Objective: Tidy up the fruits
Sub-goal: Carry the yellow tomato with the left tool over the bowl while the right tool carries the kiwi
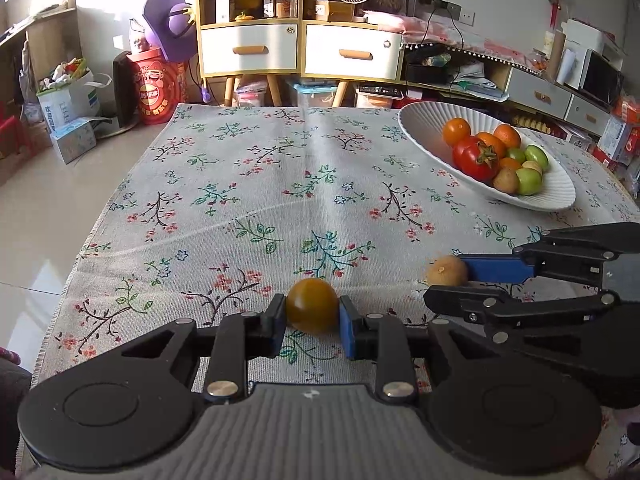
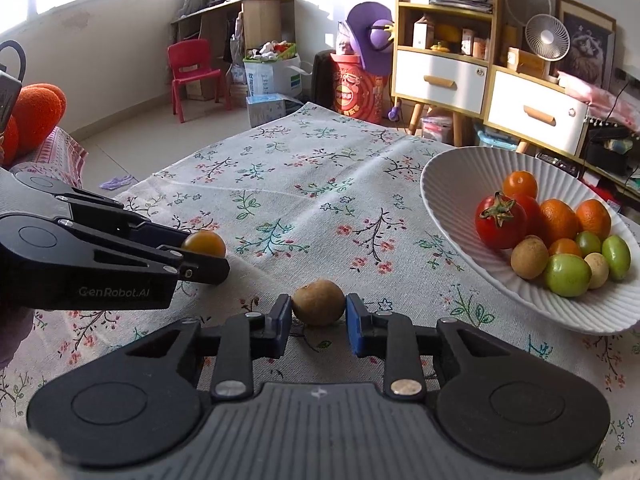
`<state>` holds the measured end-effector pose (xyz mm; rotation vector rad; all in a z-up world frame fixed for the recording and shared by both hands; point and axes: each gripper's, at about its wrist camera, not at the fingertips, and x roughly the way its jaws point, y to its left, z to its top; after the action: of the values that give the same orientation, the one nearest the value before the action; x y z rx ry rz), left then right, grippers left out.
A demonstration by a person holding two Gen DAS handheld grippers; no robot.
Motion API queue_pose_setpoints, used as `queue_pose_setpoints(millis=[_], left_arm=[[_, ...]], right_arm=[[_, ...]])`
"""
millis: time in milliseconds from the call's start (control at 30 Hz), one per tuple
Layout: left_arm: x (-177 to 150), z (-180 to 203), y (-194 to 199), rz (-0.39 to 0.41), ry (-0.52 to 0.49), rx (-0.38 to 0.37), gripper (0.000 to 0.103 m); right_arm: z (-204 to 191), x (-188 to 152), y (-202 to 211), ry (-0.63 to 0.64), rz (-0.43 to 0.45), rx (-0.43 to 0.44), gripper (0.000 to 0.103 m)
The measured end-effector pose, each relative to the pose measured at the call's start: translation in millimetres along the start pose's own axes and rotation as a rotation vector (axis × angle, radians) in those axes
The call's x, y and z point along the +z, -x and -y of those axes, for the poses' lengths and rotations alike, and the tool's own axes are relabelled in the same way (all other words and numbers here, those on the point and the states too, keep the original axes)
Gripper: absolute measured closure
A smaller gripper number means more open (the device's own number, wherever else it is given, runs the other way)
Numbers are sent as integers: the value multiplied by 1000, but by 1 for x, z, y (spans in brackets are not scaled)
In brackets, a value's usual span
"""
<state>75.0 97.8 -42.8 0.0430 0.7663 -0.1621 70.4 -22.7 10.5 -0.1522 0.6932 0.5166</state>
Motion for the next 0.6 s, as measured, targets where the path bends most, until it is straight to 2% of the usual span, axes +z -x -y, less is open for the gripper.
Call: queue_pose_setpoints(millis=[333, 600], left_arm=[[2, 8, 4, -1, -16, -18, 88], [10, 24, 6, 3, -22, -46, 88]], right_arm=[[11, 0, 25, 9, -2, -5, 77], [40, -2, 48, 5, -7, -56, 77]])
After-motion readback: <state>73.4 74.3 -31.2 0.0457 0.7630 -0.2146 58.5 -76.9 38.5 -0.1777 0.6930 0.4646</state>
